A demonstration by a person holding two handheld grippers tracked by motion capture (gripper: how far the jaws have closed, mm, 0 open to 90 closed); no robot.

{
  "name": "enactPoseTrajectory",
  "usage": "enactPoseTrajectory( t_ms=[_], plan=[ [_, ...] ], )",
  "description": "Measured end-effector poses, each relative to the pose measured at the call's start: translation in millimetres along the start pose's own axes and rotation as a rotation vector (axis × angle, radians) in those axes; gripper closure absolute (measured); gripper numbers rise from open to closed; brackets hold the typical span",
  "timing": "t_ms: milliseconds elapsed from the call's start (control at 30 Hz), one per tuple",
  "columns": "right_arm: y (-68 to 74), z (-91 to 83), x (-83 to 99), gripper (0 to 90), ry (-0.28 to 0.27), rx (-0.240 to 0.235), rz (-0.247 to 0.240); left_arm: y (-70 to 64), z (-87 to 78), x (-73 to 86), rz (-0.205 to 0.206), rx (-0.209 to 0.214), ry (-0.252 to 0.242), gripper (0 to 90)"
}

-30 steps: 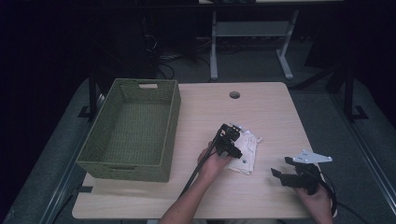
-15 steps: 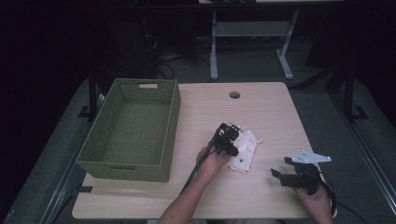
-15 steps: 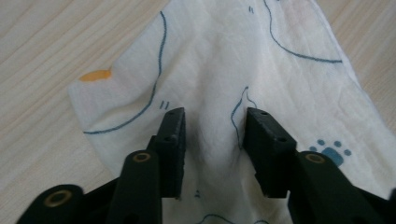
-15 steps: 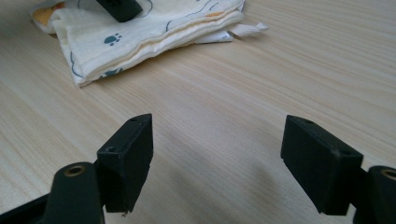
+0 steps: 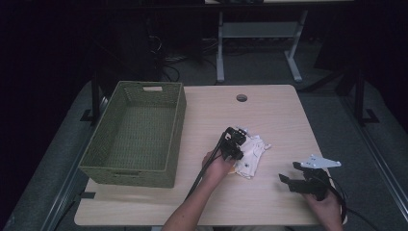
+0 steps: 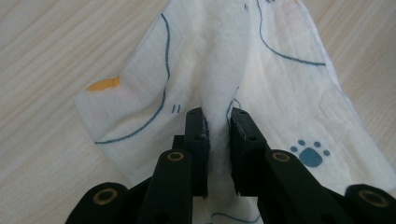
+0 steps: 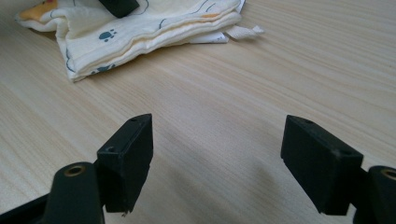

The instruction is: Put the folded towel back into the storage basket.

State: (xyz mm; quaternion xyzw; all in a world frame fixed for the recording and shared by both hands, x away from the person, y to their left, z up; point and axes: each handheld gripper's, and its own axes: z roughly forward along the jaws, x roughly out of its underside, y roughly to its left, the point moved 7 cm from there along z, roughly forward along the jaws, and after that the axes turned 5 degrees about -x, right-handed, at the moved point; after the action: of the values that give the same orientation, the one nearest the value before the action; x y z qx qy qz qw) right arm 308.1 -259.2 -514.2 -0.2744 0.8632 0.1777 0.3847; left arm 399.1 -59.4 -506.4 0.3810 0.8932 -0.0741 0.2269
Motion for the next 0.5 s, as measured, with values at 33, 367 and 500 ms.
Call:
enactPoseTrajectory(
  t_ms=[33,367,500],
  plan=[
    [-0.1,0.1,0.1,24.9,0.001,0.0,-0.002,0.4,-0.1,0.1,-0.006,0.006,-0.001,79.5],
    [-0.5,-0.3,-0.1,24.9,-0.001,0.004,-0.001,1.1,-6.1,0.3,-0.031,0.045,-0.009,80.4],
    [-0.8,-0.8,-0.3,24.9,-0.004,0.008,-0.001,2.5,-13.3,-1.0,-0.034,0.058,-0.024,80.6]
  ],
)
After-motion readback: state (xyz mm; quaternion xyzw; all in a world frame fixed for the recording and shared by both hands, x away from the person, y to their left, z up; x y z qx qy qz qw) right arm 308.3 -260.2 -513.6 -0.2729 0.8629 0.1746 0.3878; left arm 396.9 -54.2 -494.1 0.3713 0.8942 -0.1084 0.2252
